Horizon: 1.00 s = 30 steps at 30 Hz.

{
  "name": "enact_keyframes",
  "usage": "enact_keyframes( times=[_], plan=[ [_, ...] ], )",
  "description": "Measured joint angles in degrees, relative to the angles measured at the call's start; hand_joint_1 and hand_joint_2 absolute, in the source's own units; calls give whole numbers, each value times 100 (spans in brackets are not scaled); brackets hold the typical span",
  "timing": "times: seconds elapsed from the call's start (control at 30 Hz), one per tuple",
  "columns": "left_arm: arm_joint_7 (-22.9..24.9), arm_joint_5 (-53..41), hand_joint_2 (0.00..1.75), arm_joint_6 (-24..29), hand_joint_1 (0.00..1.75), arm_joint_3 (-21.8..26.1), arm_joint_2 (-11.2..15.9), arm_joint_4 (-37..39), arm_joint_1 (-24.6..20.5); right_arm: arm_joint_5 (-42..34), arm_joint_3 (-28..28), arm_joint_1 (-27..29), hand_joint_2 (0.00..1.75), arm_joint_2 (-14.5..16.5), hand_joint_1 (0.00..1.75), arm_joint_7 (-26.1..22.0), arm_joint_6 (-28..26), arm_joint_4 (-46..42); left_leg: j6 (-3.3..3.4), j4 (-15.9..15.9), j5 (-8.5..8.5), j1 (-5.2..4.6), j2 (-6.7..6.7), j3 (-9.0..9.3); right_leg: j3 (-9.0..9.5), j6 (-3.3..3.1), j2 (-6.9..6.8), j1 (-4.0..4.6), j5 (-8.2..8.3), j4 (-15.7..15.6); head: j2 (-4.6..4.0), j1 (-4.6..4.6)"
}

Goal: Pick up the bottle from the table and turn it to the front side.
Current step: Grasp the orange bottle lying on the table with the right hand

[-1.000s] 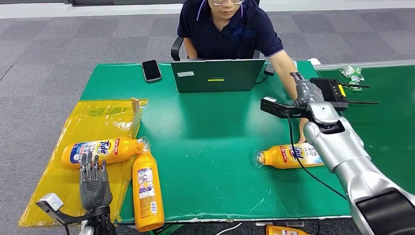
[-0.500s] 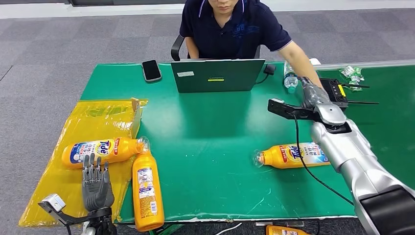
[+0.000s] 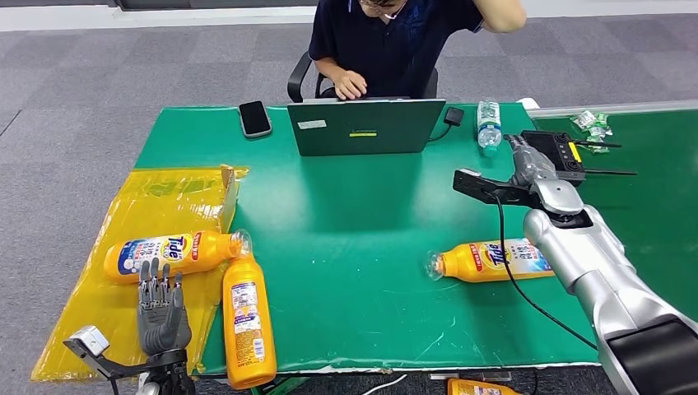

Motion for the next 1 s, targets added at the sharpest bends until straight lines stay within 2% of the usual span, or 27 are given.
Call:
enact_keyframes(
  times=[0.13,0.3,0.4,1.0],
  plan=[
    [-2,18,175,0,0,0,8,5,-4,-142,6,-41,175,2,0,-216,205,30,0,0,0,0,-1,0,0,0,0,0,0,0,0,0],
    [-4,56,175,-2,0,-2,34,47,-29,-563,141,-150,175,-1,0,-786,781,104,0,0,0,0,0,1,0,0,0,0,0,0,0,0],
    [-14,72,175,-8,0,-7,63,96,-64,-883,277,-161,175,-17,0,-952,1027,111,0,0,0,0,-1,1,-1,0,-1,0,0,0,0,0],
    [-89,118,175,-17,0,-97,152,333,-180,-1404,839,-146,175,-274,0,-981,1417,-84,0,0,0,0,0,2,0,0,0,0,0,0,0,0]
  ],
)
